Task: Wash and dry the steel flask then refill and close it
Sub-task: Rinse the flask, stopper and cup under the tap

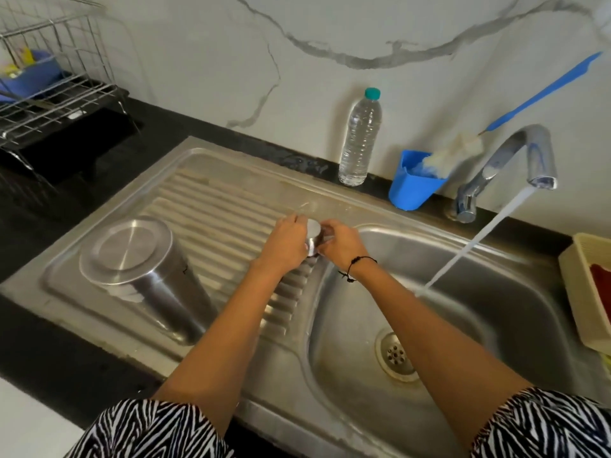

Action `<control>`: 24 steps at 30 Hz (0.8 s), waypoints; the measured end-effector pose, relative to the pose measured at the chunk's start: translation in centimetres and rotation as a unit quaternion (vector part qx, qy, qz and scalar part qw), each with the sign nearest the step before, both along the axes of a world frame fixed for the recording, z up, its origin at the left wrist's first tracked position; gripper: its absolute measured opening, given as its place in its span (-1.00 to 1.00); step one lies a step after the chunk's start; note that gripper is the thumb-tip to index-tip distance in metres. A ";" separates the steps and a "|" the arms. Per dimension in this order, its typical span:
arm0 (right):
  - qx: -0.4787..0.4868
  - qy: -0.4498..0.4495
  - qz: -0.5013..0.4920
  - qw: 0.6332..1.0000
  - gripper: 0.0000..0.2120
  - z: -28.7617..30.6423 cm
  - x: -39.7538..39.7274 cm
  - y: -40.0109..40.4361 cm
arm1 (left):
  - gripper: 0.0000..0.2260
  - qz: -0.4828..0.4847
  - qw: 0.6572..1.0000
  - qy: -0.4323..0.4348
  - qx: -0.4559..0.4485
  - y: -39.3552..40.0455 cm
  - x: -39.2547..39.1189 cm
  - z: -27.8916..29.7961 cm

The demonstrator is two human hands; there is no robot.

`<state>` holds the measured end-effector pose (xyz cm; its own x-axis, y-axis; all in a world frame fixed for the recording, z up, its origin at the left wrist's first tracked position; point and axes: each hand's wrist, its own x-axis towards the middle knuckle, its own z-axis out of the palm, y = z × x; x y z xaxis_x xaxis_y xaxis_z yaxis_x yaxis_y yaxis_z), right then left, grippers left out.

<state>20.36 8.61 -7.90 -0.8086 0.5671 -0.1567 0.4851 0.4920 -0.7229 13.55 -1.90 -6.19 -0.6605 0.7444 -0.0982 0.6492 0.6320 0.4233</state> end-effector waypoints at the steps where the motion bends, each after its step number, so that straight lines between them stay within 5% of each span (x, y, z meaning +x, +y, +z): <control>1: -0.009 0.003 -0.002 1.000 -0.55 0.5 0.5 0.1 | -0.51 -0.001 1.000 0.009 -0.007 0.1 0.1 0.2; 6: -0.010 0.031 0.024 0.999 -0.64 3.5 7.1 0.8 | -0.32 -0.054 0.992 0.106 -0.035 0.5 2.6 1.4; 10: 0.087 -0.115 0.055 0.988 -0.73 4.7 14.8 3.9 | -0.32 -0.136 0.981 0.115 -0.076 2.5 6.4 2.2; 14: 0.119 -0.130 -0.076 0.981 -0.81 5.9 18.7 8.0 | -0.33 -0.203 0.967 0.097 -0.117 5.5 9.5 2.4; 19: 0.170 -0.082 -0.200 0.961 -0.76 7.8 16.6 13.8 | -0.34 -0.245 0.963 0.027 -0.110 8.8 11.9 3.6; 24: 0.151 -0.107 -0.178 0.966 -0.78 7.3 11.7 17.5 | -0.34 -0.251 0.962 -0.011 -0.107 10.8 13.0 3.4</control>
<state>32.05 26.14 -0.58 -0.5209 0.8496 -0.0828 0.7853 0.4389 -0.4367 26.57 8.92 -2.81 -0.2199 0.9299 -0.2948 0.8874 0.3163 0.3355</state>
